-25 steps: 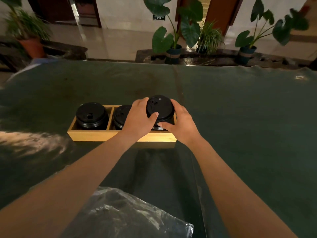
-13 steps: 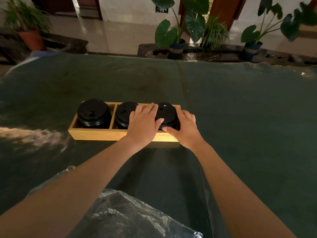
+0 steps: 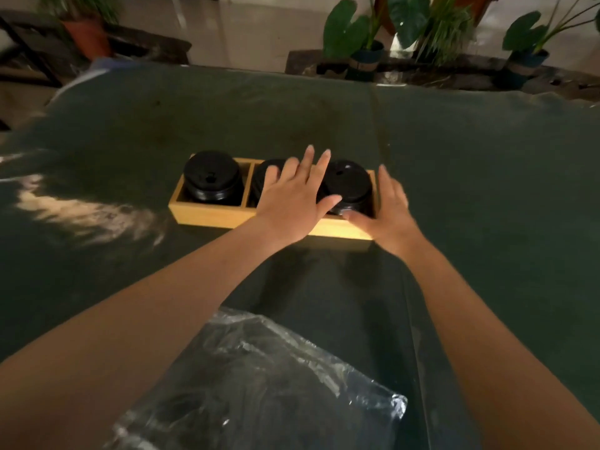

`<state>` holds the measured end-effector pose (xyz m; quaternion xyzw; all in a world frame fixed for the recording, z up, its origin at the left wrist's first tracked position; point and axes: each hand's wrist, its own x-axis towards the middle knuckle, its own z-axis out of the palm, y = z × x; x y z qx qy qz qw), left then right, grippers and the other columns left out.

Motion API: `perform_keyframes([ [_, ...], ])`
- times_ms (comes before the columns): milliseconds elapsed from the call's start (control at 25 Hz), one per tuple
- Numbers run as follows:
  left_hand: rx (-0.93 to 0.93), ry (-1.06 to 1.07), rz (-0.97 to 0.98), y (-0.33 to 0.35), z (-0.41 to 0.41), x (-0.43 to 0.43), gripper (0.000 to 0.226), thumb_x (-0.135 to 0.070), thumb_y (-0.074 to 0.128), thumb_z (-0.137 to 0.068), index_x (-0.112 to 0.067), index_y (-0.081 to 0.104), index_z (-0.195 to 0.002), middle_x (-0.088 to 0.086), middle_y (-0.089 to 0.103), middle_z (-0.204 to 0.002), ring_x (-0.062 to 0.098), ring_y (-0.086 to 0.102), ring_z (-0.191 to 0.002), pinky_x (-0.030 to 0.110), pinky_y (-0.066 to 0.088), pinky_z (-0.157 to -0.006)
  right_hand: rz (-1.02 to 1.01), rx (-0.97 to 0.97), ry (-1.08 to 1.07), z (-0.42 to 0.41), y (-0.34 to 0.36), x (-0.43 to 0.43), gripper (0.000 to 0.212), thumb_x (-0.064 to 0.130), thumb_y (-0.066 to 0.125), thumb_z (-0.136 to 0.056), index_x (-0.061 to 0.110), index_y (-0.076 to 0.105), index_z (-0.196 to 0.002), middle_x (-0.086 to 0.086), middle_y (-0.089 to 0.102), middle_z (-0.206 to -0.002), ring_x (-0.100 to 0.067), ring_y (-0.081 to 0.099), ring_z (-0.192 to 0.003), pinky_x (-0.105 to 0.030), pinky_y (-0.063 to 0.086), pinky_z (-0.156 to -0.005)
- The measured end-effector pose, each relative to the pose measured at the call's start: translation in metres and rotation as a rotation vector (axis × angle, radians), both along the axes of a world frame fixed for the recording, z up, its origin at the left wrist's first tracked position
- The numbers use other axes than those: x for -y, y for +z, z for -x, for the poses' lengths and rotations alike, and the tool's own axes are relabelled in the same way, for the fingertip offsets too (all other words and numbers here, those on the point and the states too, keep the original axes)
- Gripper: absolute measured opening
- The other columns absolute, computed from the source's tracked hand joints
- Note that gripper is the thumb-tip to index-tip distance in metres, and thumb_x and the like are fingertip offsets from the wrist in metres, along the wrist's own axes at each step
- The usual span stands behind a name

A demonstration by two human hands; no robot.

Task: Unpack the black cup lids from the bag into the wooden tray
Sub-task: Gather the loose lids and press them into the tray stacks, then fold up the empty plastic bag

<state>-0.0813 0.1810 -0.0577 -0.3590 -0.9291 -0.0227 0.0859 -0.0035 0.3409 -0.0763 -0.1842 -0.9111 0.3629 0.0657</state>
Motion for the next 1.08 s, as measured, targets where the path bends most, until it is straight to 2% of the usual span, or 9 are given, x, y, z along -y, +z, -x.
perform_keyframes([
  [80, -0.027, 0.018, -0.036, 0.007, -0.005, 0.028, 0.067, -0.055, 0.023, -0.093, -0.020, 0.006, -0.147, 0.009, 0.021, -0.154, 0.030, 0.029, -0.130, 0.046, 0.027, -0.098, 0.031, -0.107, -0.076, -0.016, 0.008, 0.008, 0.074, 0.025, 0.066, -0.083, 0.014, 0.026, -0.144, -0.009, 0.035, -0.146, -0.021, 0.036, -0.133, -0.032, 0.031, -0.112],
  [160, -0.026, 0.059, -0.078, 0.009, -0.015, 0.067, 0.066, -0.052, 0.028, -0.091, -0.016, 0.019, -0.145, 0.012, 0.034, -0.148, 0.032, 0.034, -0.126, 0.047, 0.030, -0.095, 0.049, -0.239, -0.157, -0.039, 0.010, 0.030, 0.034, 0.018, 0.059, -0.087, 0.015, 0.056, -0.121, -0.007, 0.059, -0.121, -0.006, 0.059, -0.097, -0.011, 0.045, -0.089],
  [240, -0.009, 0.131, -0.139, 0.004, -0.030, 0.107, 0.062, -0.048, 0.036, -0.090, -0.011, 0.034, -0.139, 0.015, 0.047, -0.136, 0.035, 0.039, -0.120, 0.049, 0.031, -0.093, 0.083, -0.144, -0.090, -0.061, 0.003, 0.063, 0.014, 0.019, 0.053, -0.089, 0.019, 0.065, -0.095, -0.002, 0.068, -0.094, -0.009, 0.062, -0.076, -0.019, 0.051, -0.077],
  [320, -0.001, 0.202, -0.199, -0.006, -0.048, 0.140, 0.056, -0.043, 0.042, -0.089, -0.008, 0.043, -0.133, 0.016, 0.053, -0.126, 0.037, 0.043, -0.114, 0.051, 0.034, -0.089, 0.118, 0.198, 0.151, -0.073, -0.005, 0.097, 0.023, 0.033, 0.049, -0.092, 0.018, 0.066, -0.091, -0.001, 0.070, -0.089, -0.017, 0.065, -0.078, -0.035, 0.054, -0.078],
  [400, -0.010, 0.258, -0.249, -0.017, -0.064, 0.164, 0.052, -0.043, 0.041, -0.091, -0.006, 0.048, -0.128, 0.017, 0.057, -0.119, 0.037, 0.045, -0.108, 0.050, 0.036, -0.085, 0.068, 0.425, 0.340, -0.074, -0.010, 0.123, 0.036, 0.049, 0.045, -0.091, 0.019, 0.064, -0.098, 0.002, 0.070, -0.093, -0.013, 0.065, -0.079, -0.030, 0.053, -0.072],
  [520, 0.011, 0.300, -0.287, -0.034, -0.078, 0.182, 0.051, -0.041, 0.036, -0.090, -0.005, 0.054, -0.121, 0.015, 0.060, -0.113, 0.034, 0.049, -0.103, 0.046, 0.037, -0.081, 0.151, 0.473, 0.455, -0.067, -0.008, 0.140, 0.032, 0.054, 0.047, -0.088, 0.025, 0.061, -0.088, 0.010, 0.068, -0.081, -0.005, 0.065, -0.063, -0.018, 0.051, -0.058],
  [640, 0.071, 0.295, -0.270, -0.051, -0.088, 0.189, 0.050, -0.040, 0.035, -0.089, -0.004, 0.057, -0.117, 0.014, 0.062, -0.110, 0.033, 0.051, -0.102, 0.044, 0.038, -0.081, 0.272, 0.560, 0.604, -0.069, -0.011, 0.157, 0.021, 0.044, 0.053, -0.089, 0.028, 0.062, -0.080, 0.012, 0.068, -0.069, 0.002, 0.060, -0.049, -0.010, 0.047, -0.047],
  [880, 0.077, 0.257, -0.438, -0.032, -0.093, 0.210, 0.047, -0.037, 0.038, -0.089, -0.004, 0.059, -0.115, 0.012, 0.063, -0.109, 0.030, 0.049, -0.103, 0.037, 0.035, -0.091, 0.504, 0.442, 0.431, -0.080, -0.002, 0.164, 0.017, 0.009, 0.055, -0.089, 0.004, 0.065, -0.076, -0.006, 0.070, -0.069, -0.006, 0.058, -0.043, -0.020, 0.050, -0.050],
  [1080, -0.049, 0.383, -0.606, 0.025, -0.100, 0.254, 0.040, -0.033, 0.044, -0.090, -0.007, 0.055, -0.119, 0.013, 0.059, -0.116, 0.029, 0.048, -0.109, 0.034, 0.029, -0.096, 0.632, 0.219, 0.250, -0.089, 0.041, 0.139, 0.019, 0.014, 0.051, -0.094, 0.007, 0.061, -0.080, -0.006, 0.077, -0.079, -0.012, 0.054, -0.035, -0.019, 0.045, -0.037],
])
